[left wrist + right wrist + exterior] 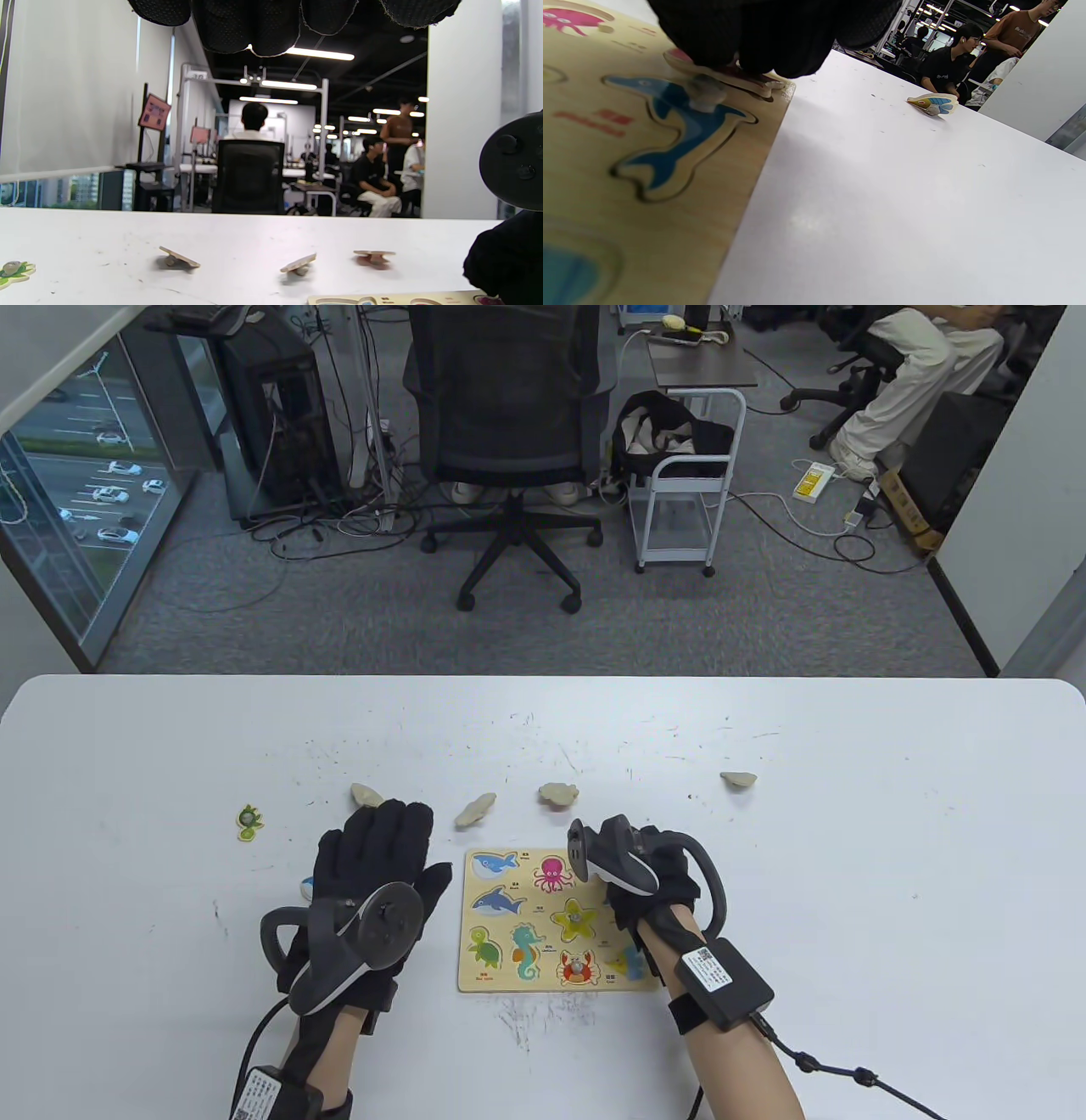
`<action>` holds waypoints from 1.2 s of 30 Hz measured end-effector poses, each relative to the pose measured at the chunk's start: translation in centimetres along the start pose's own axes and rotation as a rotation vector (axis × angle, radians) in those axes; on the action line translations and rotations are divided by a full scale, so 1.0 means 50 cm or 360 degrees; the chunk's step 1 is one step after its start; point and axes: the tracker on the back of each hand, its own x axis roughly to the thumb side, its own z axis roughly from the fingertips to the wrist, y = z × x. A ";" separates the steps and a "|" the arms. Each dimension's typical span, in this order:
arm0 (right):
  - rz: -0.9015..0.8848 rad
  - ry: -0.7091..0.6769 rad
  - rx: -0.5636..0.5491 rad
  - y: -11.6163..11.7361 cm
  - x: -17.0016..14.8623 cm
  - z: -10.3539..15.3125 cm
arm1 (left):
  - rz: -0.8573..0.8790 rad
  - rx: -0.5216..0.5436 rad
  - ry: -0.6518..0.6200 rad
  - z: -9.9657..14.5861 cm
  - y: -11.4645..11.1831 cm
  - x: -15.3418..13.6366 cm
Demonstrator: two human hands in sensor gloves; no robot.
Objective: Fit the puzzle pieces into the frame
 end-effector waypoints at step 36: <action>-0.0517 0.0326 0.0105 -0.085 -0.256 -0.060 | 0.0045 -0.0014 0.0062 -0.001 0.005 -0.023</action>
